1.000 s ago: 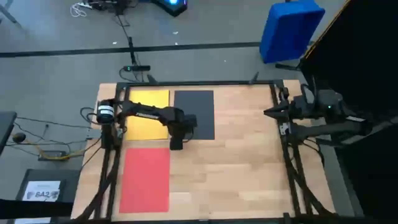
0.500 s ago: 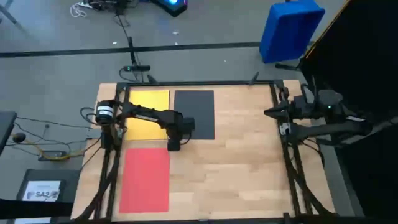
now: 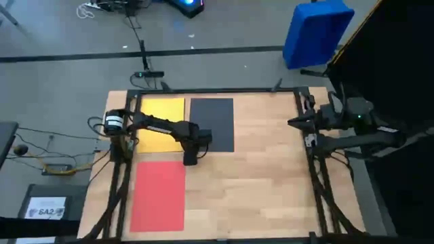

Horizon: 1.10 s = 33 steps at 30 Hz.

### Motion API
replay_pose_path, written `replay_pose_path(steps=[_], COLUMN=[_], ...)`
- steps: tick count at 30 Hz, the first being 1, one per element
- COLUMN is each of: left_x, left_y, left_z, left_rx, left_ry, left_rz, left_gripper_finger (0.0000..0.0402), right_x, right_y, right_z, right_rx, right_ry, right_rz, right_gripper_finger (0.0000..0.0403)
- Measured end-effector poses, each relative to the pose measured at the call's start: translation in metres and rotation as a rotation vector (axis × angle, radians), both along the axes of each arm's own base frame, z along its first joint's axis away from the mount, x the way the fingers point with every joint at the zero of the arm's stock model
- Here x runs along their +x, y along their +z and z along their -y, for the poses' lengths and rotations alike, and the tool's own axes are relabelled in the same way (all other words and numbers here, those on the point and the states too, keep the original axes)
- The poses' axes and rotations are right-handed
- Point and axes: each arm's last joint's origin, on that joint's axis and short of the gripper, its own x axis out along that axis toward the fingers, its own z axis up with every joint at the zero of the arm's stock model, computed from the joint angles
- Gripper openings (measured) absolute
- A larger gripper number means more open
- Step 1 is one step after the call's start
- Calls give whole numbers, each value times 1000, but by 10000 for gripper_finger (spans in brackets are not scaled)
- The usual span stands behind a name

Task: Organize paper
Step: Put the black paper to the top right of the table

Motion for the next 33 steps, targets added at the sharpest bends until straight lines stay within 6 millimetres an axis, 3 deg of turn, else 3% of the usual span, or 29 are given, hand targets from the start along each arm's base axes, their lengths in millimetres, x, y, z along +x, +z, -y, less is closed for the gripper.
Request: replay_pose_path(steps=[15, 33], left_x=[0, -1], left_y=[0, 0], left_z=[3, 4], left_rx=[-15, -67], left_ry=[17, 35], left_rz=[4, -7], left_gripper_finger=[105, 101], right_x=[0, 0], right_y=[0, 7], right_z=[0, 0], right_rx=[0, -1], right_ry=[0, 0], right_rz=[0, 75], right_gripper_finger=[2, 2])
